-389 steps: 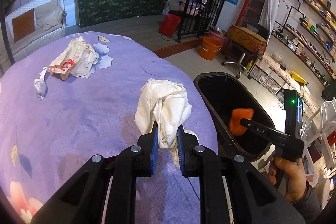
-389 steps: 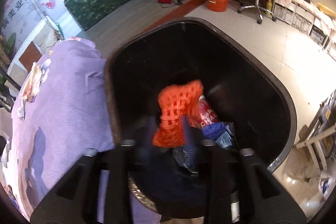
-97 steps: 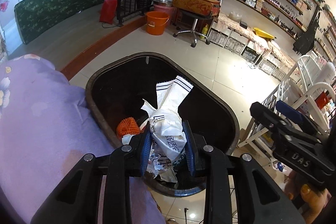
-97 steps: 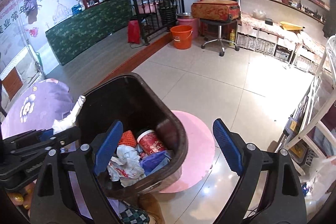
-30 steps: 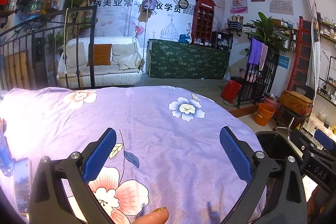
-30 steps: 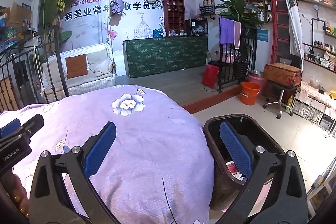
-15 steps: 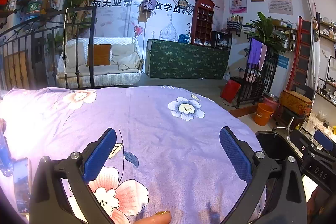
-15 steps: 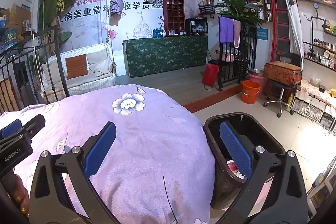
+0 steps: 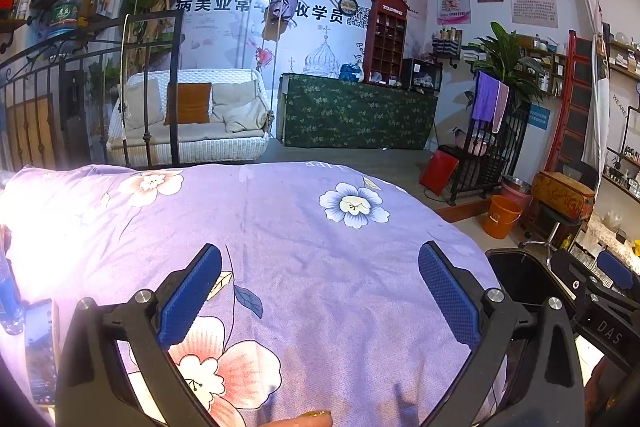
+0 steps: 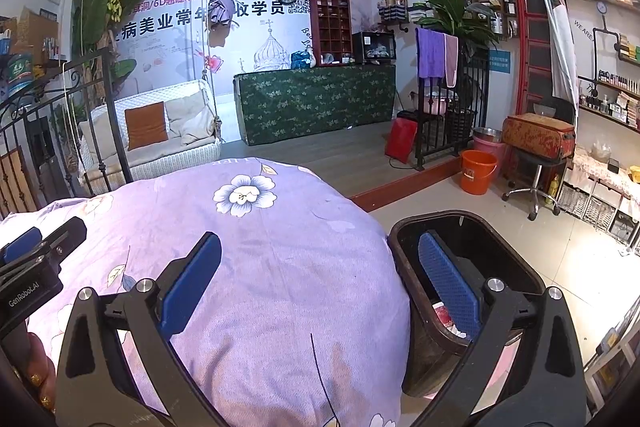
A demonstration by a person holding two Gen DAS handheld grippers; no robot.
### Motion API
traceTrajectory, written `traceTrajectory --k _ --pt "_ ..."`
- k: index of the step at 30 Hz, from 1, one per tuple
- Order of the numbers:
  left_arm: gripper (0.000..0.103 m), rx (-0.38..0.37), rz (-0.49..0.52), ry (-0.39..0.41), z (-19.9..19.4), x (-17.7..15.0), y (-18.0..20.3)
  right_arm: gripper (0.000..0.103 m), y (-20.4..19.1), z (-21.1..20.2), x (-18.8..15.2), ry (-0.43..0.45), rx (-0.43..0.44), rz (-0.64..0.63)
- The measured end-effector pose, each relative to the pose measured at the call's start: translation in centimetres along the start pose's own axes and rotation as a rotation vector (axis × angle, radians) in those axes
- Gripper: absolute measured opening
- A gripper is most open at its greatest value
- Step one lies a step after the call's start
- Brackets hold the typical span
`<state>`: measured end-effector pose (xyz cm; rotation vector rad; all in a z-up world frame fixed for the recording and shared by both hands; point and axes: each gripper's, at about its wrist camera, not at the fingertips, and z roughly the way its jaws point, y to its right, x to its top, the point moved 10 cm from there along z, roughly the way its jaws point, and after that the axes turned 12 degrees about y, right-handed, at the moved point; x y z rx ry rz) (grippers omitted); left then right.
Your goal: Collect trash
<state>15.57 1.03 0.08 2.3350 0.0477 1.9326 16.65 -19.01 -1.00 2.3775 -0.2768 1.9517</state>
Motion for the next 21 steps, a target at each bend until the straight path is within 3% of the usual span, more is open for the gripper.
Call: traceTrajectory --k 21 --pt "0.097 -0.001 0.004 -0.001 0.06 0.02 -0.12 0.097 -0.09 -0.08 -0.1 -0.001 0.0 0.002"
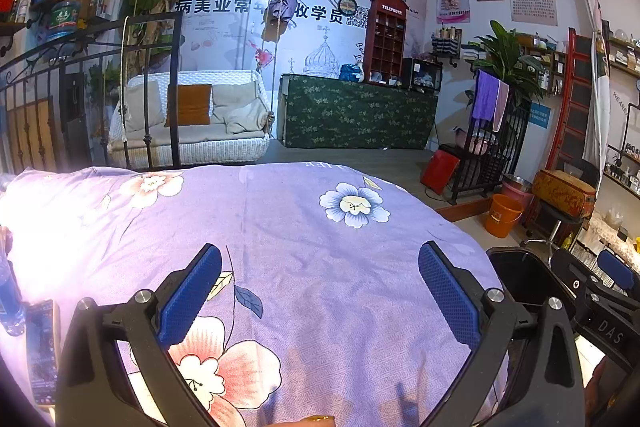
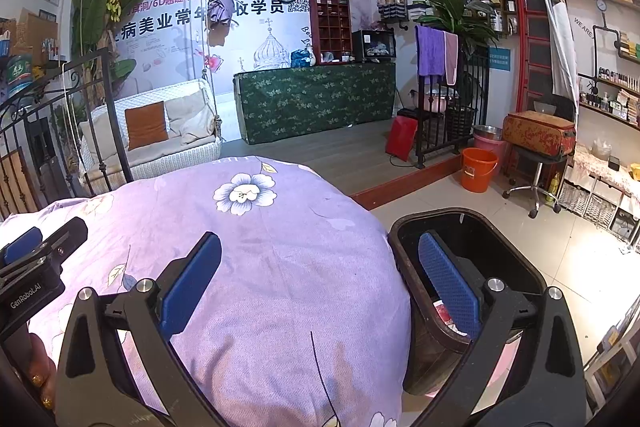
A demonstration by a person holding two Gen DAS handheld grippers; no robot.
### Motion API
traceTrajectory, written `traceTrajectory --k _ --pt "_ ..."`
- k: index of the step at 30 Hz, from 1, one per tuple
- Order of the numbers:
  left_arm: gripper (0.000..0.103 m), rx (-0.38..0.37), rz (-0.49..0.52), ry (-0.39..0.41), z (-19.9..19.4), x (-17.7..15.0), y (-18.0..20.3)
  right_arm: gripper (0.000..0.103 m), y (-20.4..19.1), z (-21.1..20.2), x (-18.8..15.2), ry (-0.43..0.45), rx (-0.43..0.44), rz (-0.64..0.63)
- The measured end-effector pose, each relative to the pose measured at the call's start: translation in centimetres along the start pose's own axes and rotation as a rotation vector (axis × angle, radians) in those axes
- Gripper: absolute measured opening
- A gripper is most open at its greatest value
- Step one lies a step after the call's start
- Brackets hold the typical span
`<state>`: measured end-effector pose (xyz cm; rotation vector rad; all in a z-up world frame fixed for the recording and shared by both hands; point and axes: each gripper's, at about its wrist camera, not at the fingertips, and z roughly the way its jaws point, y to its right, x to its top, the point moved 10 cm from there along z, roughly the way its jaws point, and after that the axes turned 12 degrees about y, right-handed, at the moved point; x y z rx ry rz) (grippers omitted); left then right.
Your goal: Collect trash
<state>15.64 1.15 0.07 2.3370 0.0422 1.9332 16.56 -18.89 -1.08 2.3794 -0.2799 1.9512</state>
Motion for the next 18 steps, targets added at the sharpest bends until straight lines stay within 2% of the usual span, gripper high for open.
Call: traceTrajectory --k 18 --pt "0.097 -0.001 -0.001 -0.002 -0.11 -0.02 0.15 0.098 -0.31 -0.04 -0.39 -0.003 0.003 -0.001"
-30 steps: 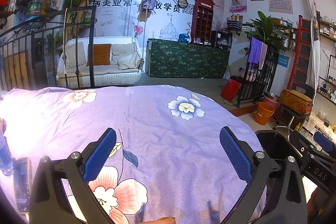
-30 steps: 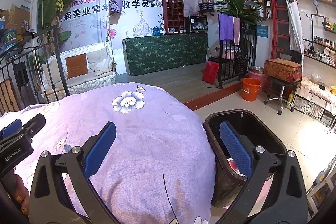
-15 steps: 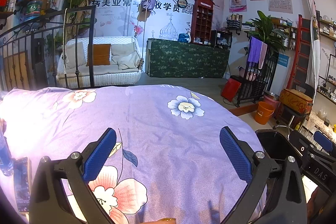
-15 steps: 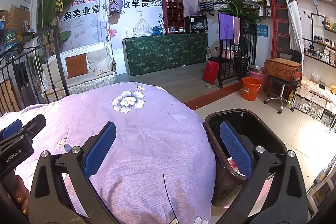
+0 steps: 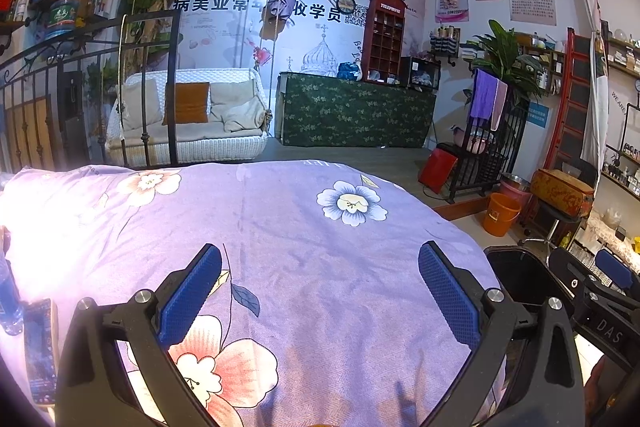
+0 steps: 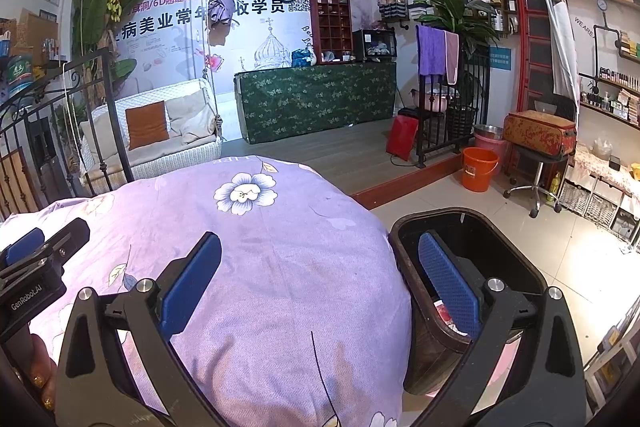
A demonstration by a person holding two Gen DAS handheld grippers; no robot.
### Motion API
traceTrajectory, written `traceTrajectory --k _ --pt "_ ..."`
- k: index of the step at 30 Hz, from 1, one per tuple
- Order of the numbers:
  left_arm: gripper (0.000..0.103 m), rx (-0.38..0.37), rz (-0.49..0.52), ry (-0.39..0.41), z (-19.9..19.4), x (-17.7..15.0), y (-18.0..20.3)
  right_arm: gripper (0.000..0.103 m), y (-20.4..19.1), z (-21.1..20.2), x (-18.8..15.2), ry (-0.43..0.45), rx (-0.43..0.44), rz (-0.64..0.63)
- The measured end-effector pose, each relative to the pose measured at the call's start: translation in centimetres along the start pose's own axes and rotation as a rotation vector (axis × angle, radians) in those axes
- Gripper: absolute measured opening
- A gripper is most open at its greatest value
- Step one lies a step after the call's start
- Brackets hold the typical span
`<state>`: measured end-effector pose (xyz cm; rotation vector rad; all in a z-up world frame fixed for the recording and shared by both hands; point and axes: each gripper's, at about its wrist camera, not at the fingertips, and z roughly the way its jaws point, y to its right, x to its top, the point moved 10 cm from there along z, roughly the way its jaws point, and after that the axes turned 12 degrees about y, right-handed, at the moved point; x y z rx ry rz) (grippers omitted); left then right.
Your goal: Collect trash
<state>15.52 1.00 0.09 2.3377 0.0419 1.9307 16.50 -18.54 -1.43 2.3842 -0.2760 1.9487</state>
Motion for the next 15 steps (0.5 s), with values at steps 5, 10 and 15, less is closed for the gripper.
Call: traceTrajectory --k 5,10,15 --pt "0.097 -0.002 0.002 0.0 0.02 -0.06 0.05 0.097 -0.09 0.02 0.0 -0.001 0.0 0.001" --pt "0.097 -0.004 0.003 -0.002 -0.03 -0.19 0.2 0.097 -0.25 -0.01 -0.18 -0.003 0.002 0.002" --pt "0.097 -0.007 0.004 -0.01 -0.06 -0.6 0.54 0.097 -0.49 -0.08 -0.36 -0.005 0.002 0.004"
